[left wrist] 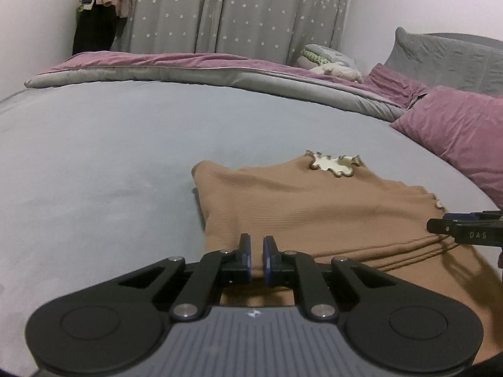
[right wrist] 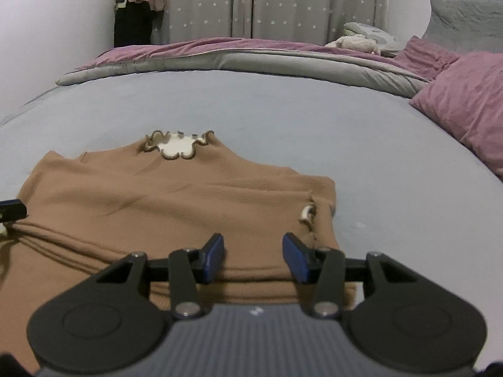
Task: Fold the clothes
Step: 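Raise both grippers and move them to the sweater hem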
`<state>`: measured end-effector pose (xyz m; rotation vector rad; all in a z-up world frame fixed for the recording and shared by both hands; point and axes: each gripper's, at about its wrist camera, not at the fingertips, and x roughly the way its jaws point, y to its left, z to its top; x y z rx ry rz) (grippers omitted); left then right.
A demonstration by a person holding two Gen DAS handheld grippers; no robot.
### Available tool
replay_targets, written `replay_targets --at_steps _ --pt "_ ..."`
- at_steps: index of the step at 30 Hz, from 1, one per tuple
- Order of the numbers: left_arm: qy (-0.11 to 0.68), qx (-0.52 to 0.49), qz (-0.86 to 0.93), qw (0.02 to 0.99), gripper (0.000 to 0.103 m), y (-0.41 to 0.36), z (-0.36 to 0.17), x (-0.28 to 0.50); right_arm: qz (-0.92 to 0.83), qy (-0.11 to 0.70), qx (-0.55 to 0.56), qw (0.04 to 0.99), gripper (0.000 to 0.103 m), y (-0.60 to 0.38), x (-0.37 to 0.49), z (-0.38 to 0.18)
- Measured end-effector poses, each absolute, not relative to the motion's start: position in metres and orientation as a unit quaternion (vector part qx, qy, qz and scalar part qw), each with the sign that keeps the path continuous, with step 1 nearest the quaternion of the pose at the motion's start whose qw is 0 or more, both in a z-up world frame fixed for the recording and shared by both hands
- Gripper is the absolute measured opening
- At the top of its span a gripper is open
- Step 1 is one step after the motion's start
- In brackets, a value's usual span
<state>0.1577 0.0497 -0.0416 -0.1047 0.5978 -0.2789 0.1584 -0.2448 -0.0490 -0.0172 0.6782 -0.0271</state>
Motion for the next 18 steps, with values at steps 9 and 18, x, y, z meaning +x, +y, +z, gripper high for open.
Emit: replay_targets --at_steps 9,18 --pt "0.306 -0.055 -0.127 0.942 0.013 0.053 -0.019 0.121 -0.025 0.325 0.021 0.945 0.051 -0.254 0.111 -0.017" --pt "0.343 -0.056 -0.119 0.930 0.020 0.061 -0.010 0.081 -0.030 0.334 0.046 0.941 0.059 -0.258 0.055 0.005"
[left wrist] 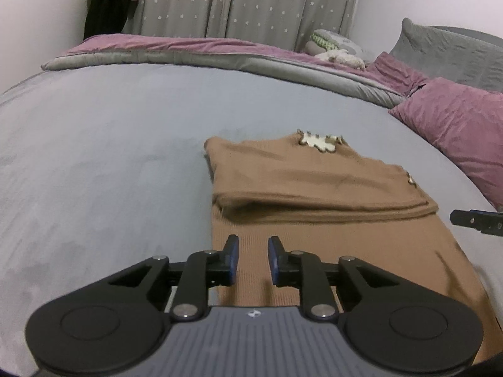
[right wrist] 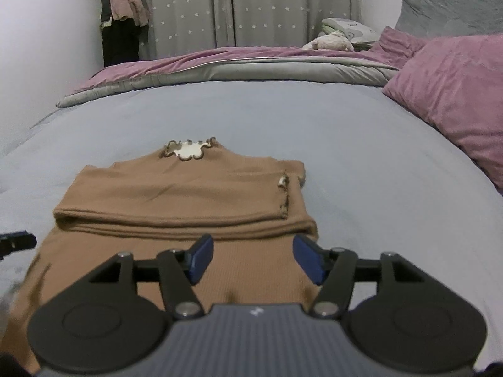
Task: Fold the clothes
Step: 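Raise both grippers and move them to the sweater hem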
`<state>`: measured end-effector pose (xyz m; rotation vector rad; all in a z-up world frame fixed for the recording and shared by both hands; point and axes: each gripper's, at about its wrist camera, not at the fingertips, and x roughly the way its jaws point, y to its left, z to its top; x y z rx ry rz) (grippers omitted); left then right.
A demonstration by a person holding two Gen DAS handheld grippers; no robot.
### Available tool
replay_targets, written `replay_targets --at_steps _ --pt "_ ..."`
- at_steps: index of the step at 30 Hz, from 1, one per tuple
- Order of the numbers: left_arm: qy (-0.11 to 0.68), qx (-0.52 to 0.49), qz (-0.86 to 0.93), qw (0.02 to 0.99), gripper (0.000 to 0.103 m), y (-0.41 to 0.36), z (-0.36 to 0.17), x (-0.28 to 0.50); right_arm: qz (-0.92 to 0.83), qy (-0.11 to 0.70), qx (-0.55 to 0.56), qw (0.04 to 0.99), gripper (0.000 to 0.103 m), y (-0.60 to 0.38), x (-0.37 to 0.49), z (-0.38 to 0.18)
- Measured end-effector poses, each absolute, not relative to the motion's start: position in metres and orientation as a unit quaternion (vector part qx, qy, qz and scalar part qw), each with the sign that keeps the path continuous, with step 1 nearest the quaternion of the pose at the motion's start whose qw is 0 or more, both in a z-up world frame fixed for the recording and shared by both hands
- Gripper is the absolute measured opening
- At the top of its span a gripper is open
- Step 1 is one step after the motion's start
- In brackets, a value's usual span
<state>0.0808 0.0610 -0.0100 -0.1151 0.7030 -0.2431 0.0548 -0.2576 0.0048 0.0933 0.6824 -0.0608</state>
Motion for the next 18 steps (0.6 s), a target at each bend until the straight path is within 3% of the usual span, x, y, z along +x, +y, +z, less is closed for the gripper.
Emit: replay_targets --at_steps 7,18 --pt "0.376 -0.065 -0.119 0.917 0.022 0.065 -0.012 0.049 -0.030 0.348 0.062 0.935 0.070 -0.261 0.017 0.011" --pt "0.424 -0.067 -0.120 0.895 0.023 0.071 -0.021 0.006 -0.032 0.380 0.079 0.921 0.072 -0.269 -0.035 0.006"
